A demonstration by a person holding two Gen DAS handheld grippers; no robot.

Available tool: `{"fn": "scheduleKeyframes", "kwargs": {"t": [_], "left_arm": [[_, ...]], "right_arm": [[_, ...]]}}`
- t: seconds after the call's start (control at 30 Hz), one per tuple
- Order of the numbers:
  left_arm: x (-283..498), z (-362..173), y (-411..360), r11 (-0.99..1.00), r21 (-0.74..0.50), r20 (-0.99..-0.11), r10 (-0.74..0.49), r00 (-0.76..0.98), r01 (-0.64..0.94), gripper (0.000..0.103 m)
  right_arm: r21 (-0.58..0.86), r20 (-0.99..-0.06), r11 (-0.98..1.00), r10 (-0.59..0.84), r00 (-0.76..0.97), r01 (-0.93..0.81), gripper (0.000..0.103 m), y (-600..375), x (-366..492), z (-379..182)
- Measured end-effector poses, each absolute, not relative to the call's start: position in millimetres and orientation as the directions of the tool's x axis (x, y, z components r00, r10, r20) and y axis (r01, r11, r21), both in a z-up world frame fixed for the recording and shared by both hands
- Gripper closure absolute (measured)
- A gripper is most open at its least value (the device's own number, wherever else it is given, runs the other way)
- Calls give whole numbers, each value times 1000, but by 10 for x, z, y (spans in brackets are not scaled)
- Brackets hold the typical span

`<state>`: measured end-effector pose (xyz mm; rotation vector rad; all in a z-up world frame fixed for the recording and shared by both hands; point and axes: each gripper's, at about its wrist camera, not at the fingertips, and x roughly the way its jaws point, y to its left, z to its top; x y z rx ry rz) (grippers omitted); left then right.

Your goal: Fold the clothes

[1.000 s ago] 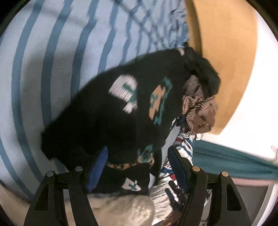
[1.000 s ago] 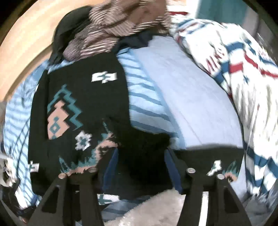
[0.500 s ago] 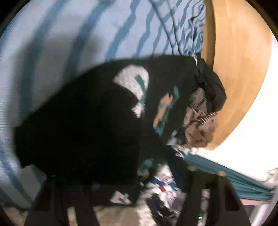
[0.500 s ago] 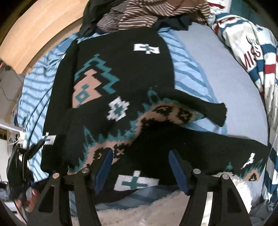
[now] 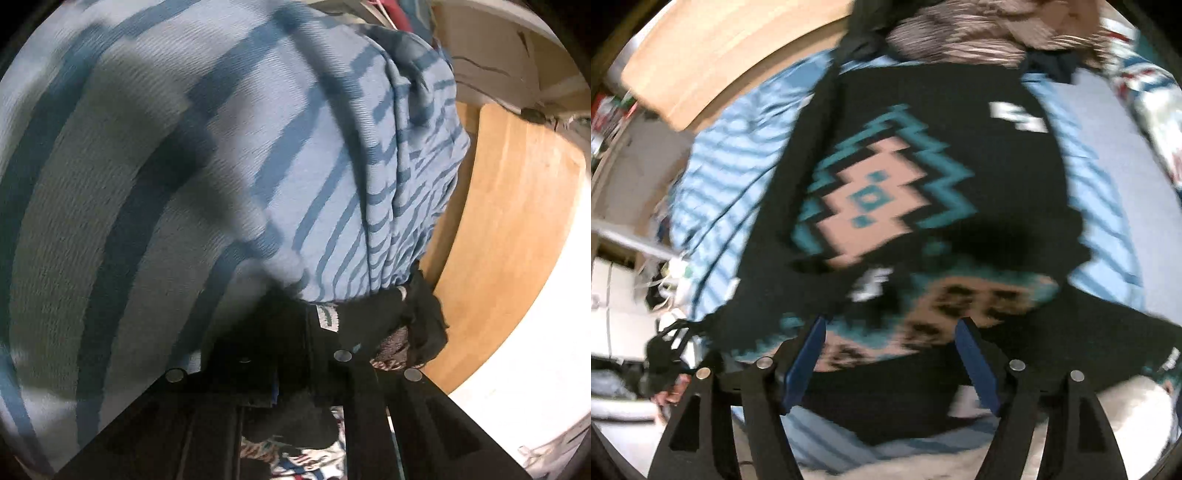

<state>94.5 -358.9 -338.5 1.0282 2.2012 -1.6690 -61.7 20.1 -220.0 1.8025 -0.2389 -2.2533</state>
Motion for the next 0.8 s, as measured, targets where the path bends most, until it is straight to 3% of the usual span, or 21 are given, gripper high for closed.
{"fn": "scheduleKeyframes", "kwargs": {"t": [0.07,0.13,0.2,0.27,0.37,0.47,0.5,0.53,0.57,0.63,0.8], "left_arm": [[966,-3362,-3548,116,-778,-527,416,-741,618,80],[990,-3283,-3513,83,-798,-514,420,-748,596,44],[994,-3171,-3492,39,-808,-520,421,-743,587,34],[973,-3080,-3448,-10,-809,-534,430,-728,587,34],[874,-3101,-3329,-56,-803,-544,478,-690,594,38],[797,-3132,-3274,-118,-774,-595,474,-649,623,69],[782,-3142,-3278,-130,-767,-606,465,-645,628,87],[782,-3155,-3301,-133,-770,-605,460,-649,624,93],[795,-3156,-3350,-130,-777,-600,449,-662,616,93],[843,-3112,-3542,-112,-793,-587,399,-704,598,93],[773,-3136,-3985,-64,-796,-587,322,-743,602,93]], "right_arm": [[297,-926,-944,-321,-198,141,27,-15,-755,-2217],[323,-913,-926,-360,-194,196,27,-227,-960,-2241],[357,-904,-900,-400,-151,249,26,-438,-1201,-2330],[376,-909,-879,-411,-66,294,26,-660,-1403,-2534],[387,-918,-851,-393,60,355,27,-984,-1650,-2870],[356,-934,-831,-331,135,428,29,-1229,-1659,-3138],[360,-932,-812,-337,134,460,35,-1302,-1630,-3135],[363,-929,-791,-344,134,492,63,-1375,-1602,-3132],[367,-926,-770,-357,124,522,77,-1447,-1583,-3096],[359,-917,-742,-392,68,566,85,-1640,-1639,-2924],[314,-912,-688,-409,8,654,85,-2447,-1906,-2730]]}}
